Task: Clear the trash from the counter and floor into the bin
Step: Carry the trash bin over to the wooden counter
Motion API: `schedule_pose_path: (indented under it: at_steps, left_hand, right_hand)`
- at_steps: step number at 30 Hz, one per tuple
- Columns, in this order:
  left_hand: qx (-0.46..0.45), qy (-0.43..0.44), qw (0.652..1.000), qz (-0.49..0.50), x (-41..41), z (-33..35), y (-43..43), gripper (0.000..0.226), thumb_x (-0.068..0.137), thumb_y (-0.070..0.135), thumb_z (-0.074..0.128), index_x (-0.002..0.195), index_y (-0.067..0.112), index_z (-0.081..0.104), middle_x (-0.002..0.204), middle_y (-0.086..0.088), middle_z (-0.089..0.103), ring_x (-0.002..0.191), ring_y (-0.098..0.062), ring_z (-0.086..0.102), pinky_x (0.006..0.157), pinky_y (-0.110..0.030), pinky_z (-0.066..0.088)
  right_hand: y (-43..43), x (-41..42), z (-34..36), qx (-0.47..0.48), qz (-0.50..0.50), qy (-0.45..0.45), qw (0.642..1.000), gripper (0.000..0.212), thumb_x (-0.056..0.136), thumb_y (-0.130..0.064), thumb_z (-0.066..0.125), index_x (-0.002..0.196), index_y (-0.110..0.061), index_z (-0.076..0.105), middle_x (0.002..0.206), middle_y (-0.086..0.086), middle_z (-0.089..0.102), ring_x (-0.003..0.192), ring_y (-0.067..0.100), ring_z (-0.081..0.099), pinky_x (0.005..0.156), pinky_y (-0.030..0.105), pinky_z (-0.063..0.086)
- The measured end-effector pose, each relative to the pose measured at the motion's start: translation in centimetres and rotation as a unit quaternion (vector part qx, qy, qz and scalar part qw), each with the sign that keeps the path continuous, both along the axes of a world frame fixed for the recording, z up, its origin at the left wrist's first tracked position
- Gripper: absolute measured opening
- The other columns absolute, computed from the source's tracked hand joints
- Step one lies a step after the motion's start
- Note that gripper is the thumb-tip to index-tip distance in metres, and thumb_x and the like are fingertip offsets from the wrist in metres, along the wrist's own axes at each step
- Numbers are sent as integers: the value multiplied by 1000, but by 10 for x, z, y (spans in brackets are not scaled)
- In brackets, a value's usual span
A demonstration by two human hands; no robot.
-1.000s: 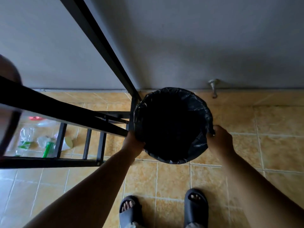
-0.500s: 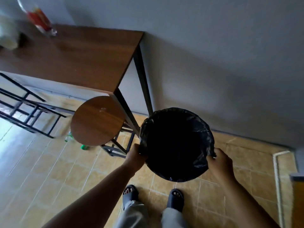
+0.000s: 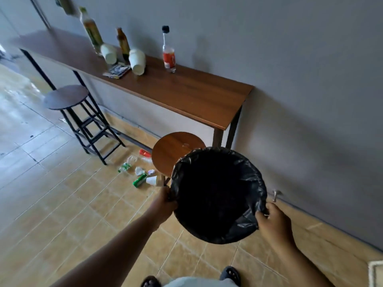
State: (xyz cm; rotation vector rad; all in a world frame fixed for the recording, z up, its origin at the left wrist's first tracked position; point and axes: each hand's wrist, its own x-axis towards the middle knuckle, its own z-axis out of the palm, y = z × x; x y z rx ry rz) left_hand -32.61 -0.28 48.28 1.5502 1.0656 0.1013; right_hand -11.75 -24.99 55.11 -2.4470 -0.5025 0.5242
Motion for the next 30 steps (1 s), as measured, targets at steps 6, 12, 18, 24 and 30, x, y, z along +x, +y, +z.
schedule_pose_path:
  at_steps: [6, 12, 18, 24, 30]
  left_hand:
    - [-4, -37, 992, 120, -100, 44, 33, 39, 78, -2, 60, 110, 17, 52, 100, -7, 64, 91, -21, 60, 75, -35, 50]
    - [-23, -90, 975, 203, -197, 62, 88, 35, 85, -9, 55, 114, 11, 51, 104, -14, 61, 88, -26, 63, 73, -34, 56]
    - [-23, -113, 959, 258, -256, 66, 135, 34, 88, -8, 57, 117, 7, 49, 110, -20, 61, 91, -28, 65, 68, -34, 56]
    - [-21, -93, 951, 295, -280, 58, 190, 42, 85, -8, 60, 123, 5, 47, 113, -19, 60, 93, -29, 65, 70, -38, 57]
    - [7, -46, 955, 294, -272, 58, 275, 40, 83, -3, 62, 119, 8, 47, 109, -17, 59, 92, -29, 65, 75, -45, 59]
  right_hand:
    - [74, -77, 20, 8, 37, -6, 999, 24, 86, -18, 59, 104, -4, 64, 98, 9, 70, 95, 30, 64, 65, 28, 38]
    - [162, -153, 26, 26, 77, 17, 997, 20, 85, -22, 57, 98, -7, 60, 112, 18, 67, 103, 34, 61, 68, 28, 39]
    - [230, -203, 34, 32, 114, 31, 992, 29, 86, -15, 56, 110, -1, 61, 110, 21, 67, 101, 37, 60, 79, 37, 48]
    - [307, -219, 27, 45, 140, 77, 986, 47, 85, -20, 56, 129, -3, 52, 124, 19, 61, 115, 36, 57, 97, 47, 46]
    - [403, -206, 10, 75, 141, 127, 979, 50, 86, -11, 56, 133, 0, 47, 131, 21, 56, 119, 33, 55, 100, 47, 46]
